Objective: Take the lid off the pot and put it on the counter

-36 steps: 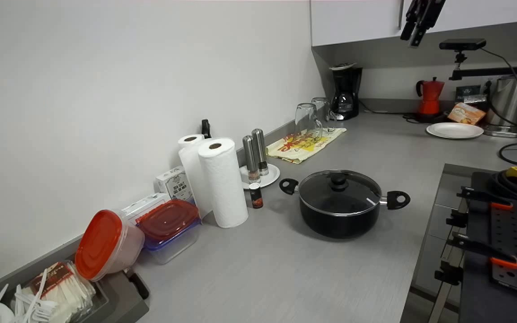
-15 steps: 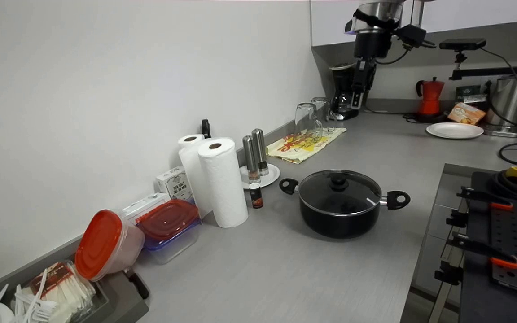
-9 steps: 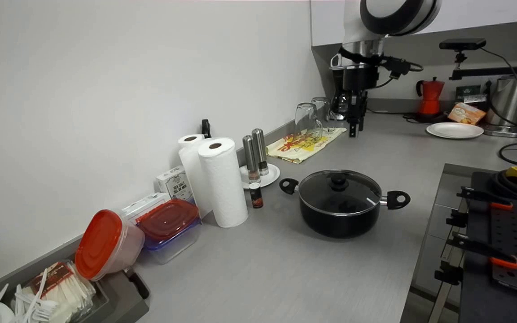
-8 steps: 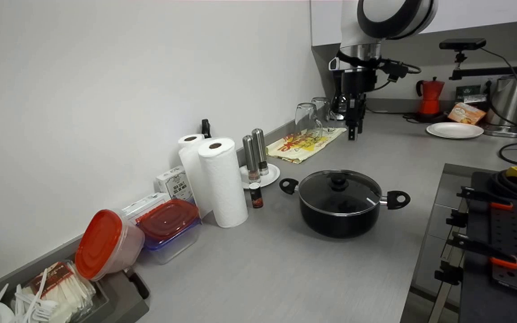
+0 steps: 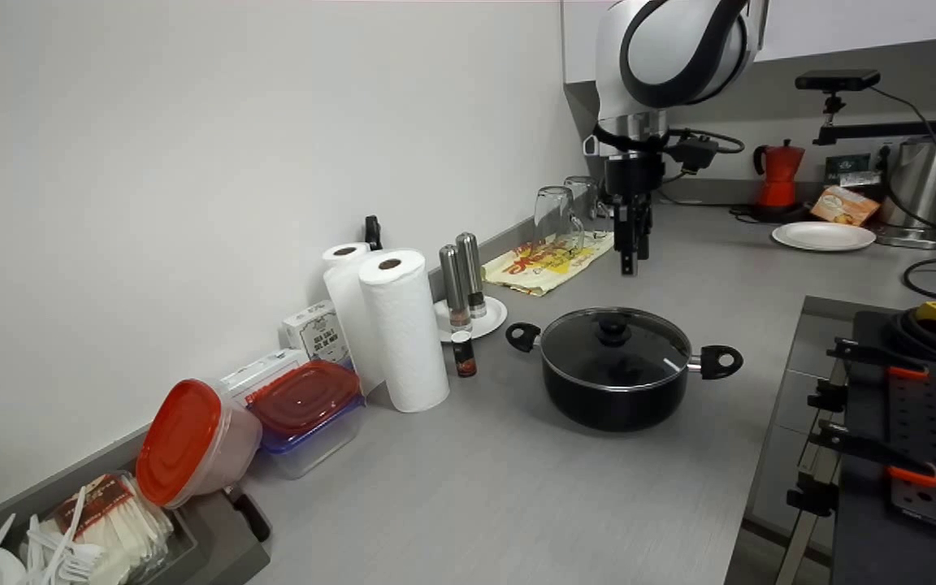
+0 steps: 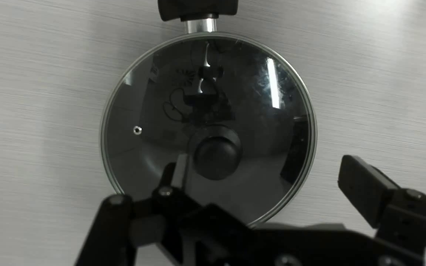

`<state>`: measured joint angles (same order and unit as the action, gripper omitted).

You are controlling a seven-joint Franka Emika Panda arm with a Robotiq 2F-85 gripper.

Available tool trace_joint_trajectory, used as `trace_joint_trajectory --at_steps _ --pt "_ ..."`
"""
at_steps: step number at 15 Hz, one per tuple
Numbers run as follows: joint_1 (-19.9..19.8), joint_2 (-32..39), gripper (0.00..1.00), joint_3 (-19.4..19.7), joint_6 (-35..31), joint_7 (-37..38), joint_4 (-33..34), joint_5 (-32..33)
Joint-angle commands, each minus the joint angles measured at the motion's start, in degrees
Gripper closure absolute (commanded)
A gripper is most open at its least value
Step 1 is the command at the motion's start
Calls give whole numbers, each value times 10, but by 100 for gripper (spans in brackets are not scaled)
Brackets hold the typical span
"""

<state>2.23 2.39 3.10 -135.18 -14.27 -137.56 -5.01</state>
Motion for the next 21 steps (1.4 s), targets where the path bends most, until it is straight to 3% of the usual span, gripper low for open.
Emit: trace_joint_trajectory --at_steps 1,15,21 --pt "-19 30 0 -7 0 -2 25 -2" --pt "-31 143 0 -31 -33 1 108 -6" --pt "-29 174 0 -47 -29 16 107 10"
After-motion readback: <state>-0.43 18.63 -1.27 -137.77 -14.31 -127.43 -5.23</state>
